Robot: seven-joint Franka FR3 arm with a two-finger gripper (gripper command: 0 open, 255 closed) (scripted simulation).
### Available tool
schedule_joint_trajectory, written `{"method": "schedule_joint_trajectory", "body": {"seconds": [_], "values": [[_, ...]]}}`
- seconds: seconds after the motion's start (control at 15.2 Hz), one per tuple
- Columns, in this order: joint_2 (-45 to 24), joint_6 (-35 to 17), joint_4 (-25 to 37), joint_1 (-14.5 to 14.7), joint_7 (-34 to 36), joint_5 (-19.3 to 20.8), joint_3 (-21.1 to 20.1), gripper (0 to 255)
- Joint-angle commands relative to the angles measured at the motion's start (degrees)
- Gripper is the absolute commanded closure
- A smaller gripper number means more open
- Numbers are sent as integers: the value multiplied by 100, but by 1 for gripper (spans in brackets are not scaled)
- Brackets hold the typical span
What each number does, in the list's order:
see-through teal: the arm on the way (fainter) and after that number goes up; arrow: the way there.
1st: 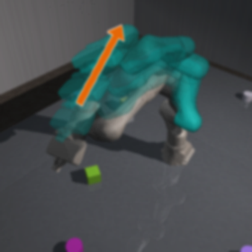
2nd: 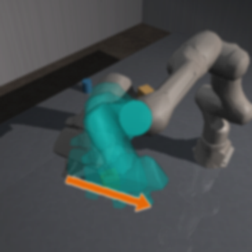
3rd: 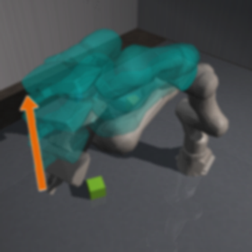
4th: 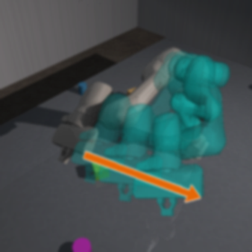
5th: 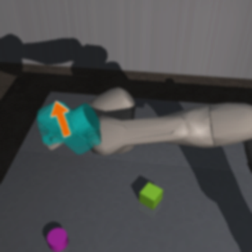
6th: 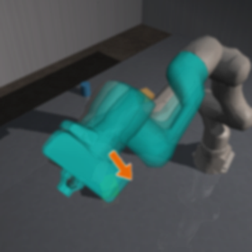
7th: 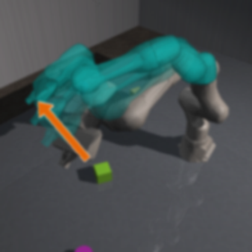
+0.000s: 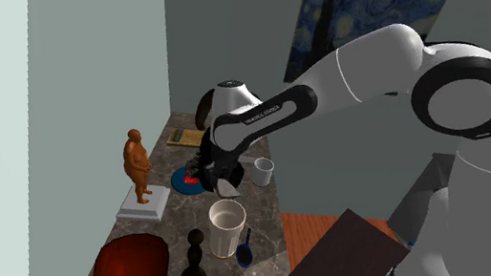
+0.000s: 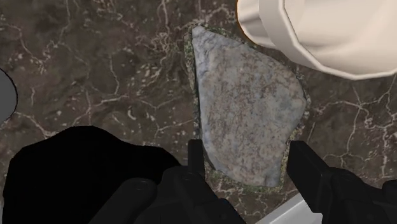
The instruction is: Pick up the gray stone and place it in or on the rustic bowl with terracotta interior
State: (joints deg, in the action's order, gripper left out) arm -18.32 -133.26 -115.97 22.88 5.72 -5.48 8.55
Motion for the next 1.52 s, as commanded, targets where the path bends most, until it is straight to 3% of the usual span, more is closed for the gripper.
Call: {"method": "schedule_joint_trajectory", "body": {"seconds": [0.0,0.79,1.45], "values": [[-28,35,73,174,279,29,-75,255],[-823,553,1435,1122,1740,152,-474,255],[-2042,1405,3537,1838,2767,259,-686,255]]}}
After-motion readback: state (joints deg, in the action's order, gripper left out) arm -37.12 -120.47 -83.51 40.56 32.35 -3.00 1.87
